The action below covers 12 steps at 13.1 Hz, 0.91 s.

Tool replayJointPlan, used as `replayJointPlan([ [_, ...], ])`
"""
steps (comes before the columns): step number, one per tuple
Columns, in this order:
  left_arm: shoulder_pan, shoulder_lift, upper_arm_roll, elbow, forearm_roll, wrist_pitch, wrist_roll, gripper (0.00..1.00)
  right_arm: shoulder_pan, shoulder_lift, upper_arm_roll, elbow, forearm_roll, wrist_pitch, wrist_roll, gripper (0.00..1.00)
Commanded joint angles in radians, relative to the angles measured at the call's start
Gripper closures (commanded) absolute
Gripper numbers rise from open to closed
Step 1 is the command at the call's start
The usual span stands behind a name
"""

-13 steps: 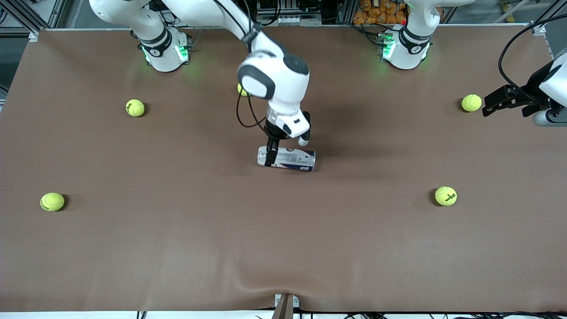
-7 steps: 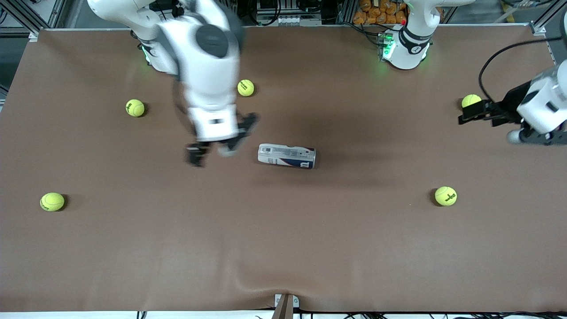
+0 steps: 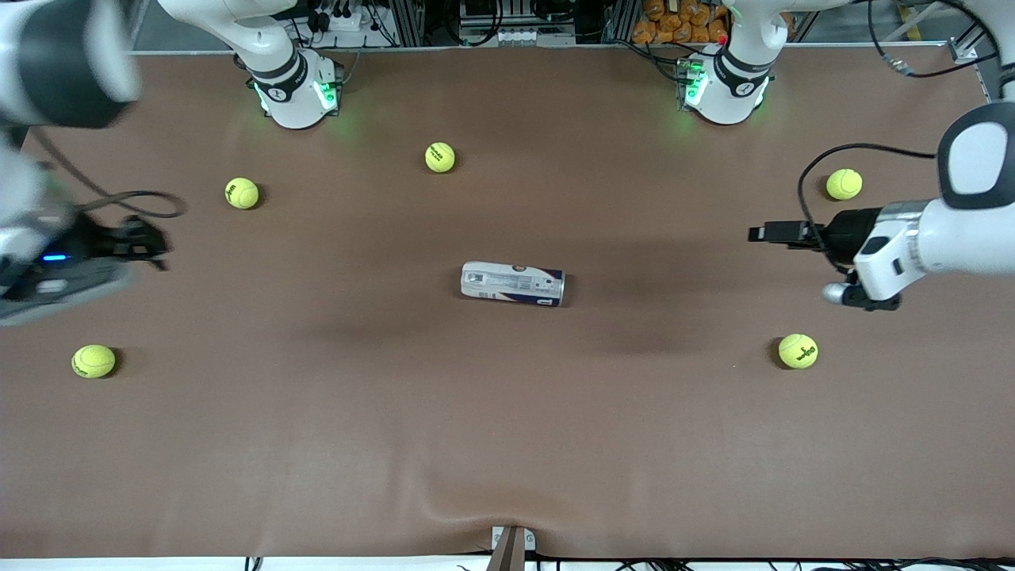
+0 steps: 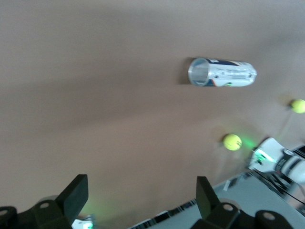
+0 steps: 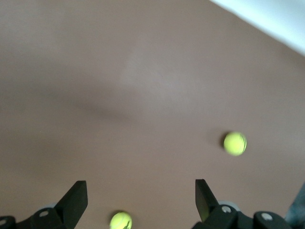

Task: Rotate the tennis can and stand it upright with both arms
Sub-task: 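Release the can and raise the right gripper while the left gripper approaches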

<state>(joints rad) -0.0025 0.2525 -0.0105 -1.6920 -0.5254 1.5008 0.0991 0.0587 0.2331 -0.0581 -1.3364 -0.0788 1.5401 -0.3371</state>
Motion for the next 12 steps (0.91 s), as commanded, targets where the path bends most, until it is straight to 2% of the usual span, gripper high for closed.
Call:
replayJointPlan([
  [1,0.001,0.092,-0.003,-0.014,-0.158,-0.008,0.059,0.0,-0.126,-0.026,0.026,-0.026,0.106,-0.066,0.139,0.0],
  [4,-0.033,0.186,-0.003,-0.011,-0.229,0.027,0.198,0.0,-0.151,-0.134,0.024,-0.157,0.136,-0.045,0.23,0.0],
  [7,-0.036,0.27,-0.003,-0.014,-0.336,0.035,0.321,0.0,-0.165,-0.32,0.026,-0.416,0.137,0.107,0.23,0.0],
  [8,-0.036,0.296,-0.003,-0.018,-0.376,0.035,0.359,0.0,-0.165,-0.34,0.024,-0.452,0.137,0.127,0.23,0.0],
  [12,-0.054,0.313,-0.016,-0.115,-0.481,0.129,0.419,0.0,-0.155,-0.331,0.029,-0.449,0.119,0.14,0.228,0.0],
])
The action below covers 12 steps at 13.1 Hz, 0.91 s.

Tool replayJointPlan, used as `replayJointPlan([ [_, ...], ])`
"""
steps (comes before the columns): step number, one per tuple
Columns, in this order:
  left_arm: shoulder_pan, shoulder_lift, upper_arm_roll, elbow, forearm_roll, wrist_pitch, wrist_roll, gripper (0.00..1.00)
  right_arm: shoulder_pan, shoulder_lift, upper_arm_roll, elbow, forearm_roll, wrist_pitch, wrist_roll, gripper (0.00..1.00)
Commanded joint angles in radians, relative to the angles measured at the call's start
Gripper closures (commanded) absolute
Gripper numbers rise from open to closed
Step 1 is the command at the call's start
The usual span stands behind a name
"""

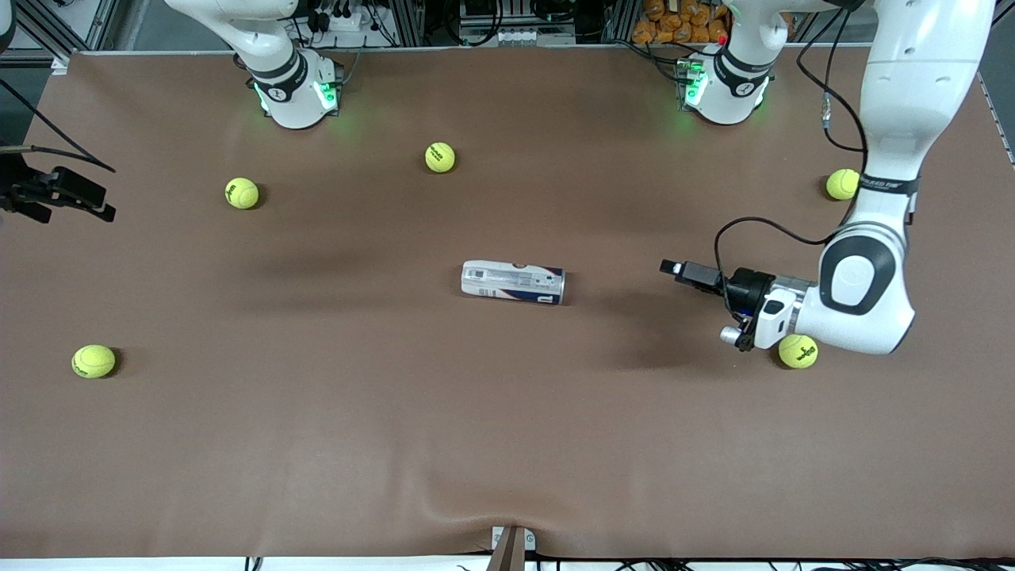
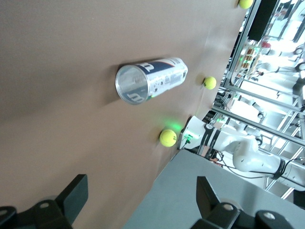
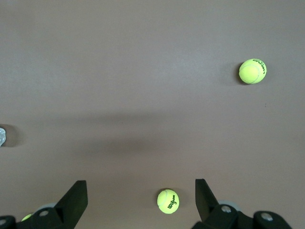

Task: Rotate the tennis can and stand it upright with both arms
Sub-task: 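Move the left gripper to the can's open end and grasp it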

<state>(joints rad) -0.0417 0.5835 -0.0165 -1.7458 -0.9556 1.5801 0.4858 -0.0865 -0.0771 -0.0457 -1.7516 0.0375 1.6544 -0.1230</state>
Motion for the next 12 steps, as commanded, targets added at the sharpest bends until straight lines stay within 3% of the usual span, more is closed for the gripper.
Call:
replayJointPlan([
  [1,-0.023,-0.014,-0.013,-0.101,-0.107,0.081,0.048,0.0,-0.009,-0.021,0.02,-0.029,-0.001,0.025,0.013,0.0],
  [6,-0.141,-0.013,-0.046,-0.214,-0.296,0.262,0.08,0.0,0.002,-0.009,0.023,0.02,-0.034,0.013,0.003,0.0],
  [12,-0.236,0.062,-0.048,-0.215,-0.445,0.353,0.18,0.0,0.039,-0.007,0.021,0.164,-0.05,-0.14,0.011,0.0],
])
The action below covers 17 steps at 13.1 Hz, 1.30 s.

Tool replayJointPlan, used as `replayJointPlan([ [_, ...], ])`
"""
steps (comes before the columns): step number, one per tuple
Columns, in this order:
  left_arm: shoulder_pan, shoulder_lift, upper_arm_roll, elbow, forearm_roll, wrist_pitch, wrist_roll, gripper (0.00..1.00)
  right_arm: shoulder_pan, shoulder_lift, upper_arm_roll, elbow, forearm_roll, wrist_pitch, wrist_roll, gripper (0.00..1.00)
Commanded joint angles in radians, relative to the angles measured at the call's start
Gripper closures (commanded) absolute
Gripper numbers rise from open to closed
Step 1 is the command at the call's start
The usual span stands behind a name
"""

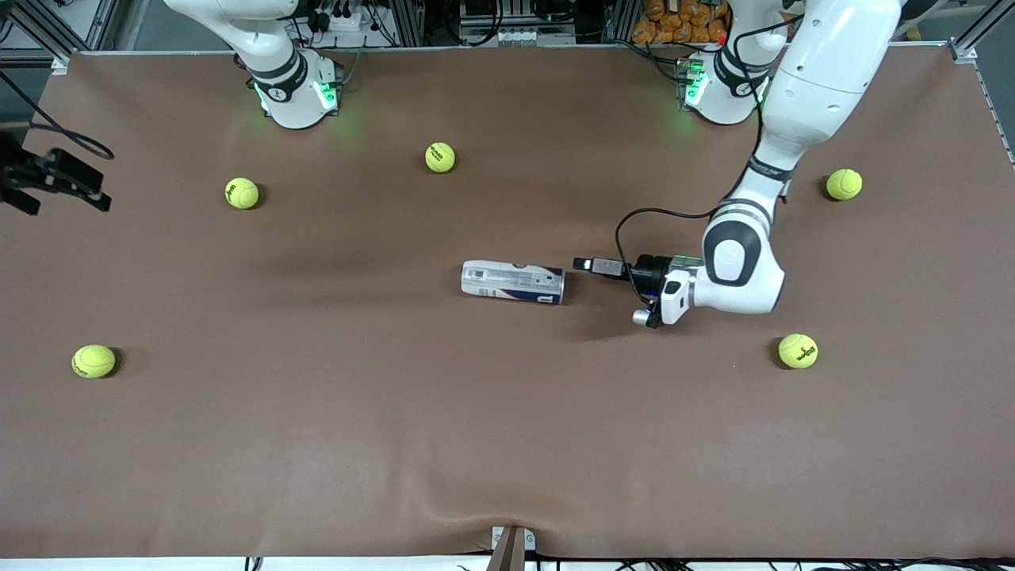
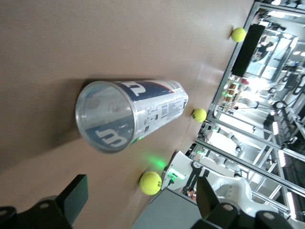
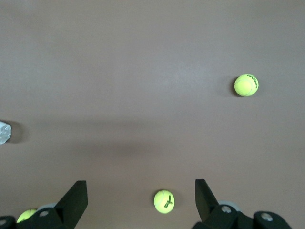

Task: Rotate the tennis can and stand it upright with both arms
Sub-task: 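Move the left gripper to the can's open end and grasp it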

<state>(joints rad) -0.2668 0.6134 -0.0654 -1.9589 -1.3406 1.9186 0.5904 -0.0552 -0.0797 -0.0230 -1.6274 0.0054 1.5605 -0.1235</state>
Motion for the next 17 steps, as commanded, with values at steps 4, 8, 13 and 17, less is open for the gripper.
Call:
replayJointPlan([
  [4,-0.012,0.054,0.001,0.02,-0.081,0.014,0.094,0.0,0.006,-0.006,-0.003,0.083,-0.01,-0.054,0.015,0.0],
  [8,-0.035,0.077,0.001,0.057,-0.121,0.017,0.098,0.0,0.001,0.008,-0.005,0.083,-0.013,-0.059,0.011,0.0],
  [13,-0.058,0.1,0.002,0.086,-0.146,0.037,0.101,0.0,-0.005,0.008,-0.006,0.081,-0.013,-0.059,0.013,0.0],
  [17,-0.084,0.101,0.001,0.104,-0.155,0.1,0.101,0.29,0.0,0.008,-0.005,0.083,-0.009,-0.065,0.015,0.0],
])
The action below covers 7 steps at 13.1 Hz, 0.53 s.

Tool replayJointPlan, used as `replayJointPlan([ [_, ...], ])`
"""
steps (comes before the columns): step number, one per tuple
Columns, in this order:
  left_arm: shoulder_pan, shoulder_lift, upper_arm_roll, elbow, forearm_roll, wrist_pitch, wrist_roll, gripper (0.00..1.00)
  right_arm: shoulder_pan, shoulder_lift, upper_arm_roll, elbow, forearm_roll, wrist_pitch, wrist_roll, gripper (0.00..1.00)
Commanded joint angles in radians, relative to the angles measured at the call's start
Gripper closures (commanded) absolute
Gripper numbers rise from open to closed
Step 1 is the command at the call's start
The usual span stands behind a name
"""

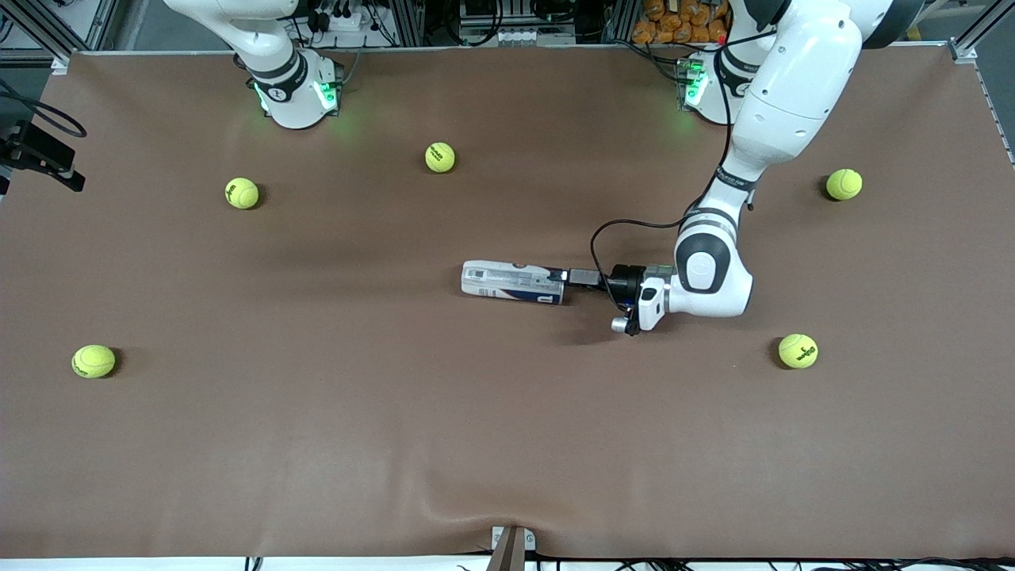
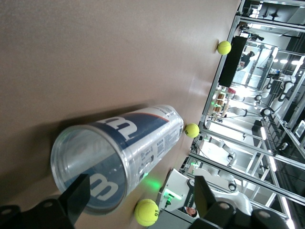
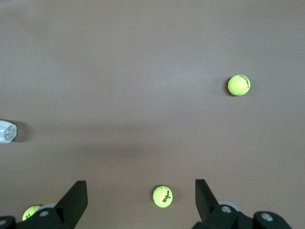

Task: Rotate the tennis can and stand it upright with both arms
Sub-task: 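Move the left gripper to the can's open end and grasp it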

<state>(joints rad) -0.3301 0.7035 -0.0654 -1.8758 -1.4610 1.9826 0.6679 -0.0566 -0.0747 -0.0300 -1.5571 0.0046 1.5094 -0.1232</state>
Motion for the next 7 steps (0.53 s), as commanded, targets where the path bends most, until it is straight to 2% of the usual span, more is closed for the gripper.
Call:
replayJointPlan([
  [1,-0.033,0.016,0.002,0.023,-0.042,0.038,0.024,0.53,0.003,0.003,0.002,0.012,-0.008,-0.014,0.013,0.0],
  [2,-0.033,0.017,0.002,0.023,-0.042,0.038,0.024,0.58,0.003,0.003,0.002,0.012,-0.006,-0.015,0.011,0.0],
  [5,-0.029,0.016,0.002,0.021,-0.036,0.038,0.07,1.0,0.001,0.003,0.002,0.012,-0.005,-0.02,0.01,0.0],
  [7,-0.027,0.01,0.004,0.021,-0.033,0.038,0.088,1.0,0.001,0.001,0.002,0.012,-0.003,-0.034,0.013,0.0],
])
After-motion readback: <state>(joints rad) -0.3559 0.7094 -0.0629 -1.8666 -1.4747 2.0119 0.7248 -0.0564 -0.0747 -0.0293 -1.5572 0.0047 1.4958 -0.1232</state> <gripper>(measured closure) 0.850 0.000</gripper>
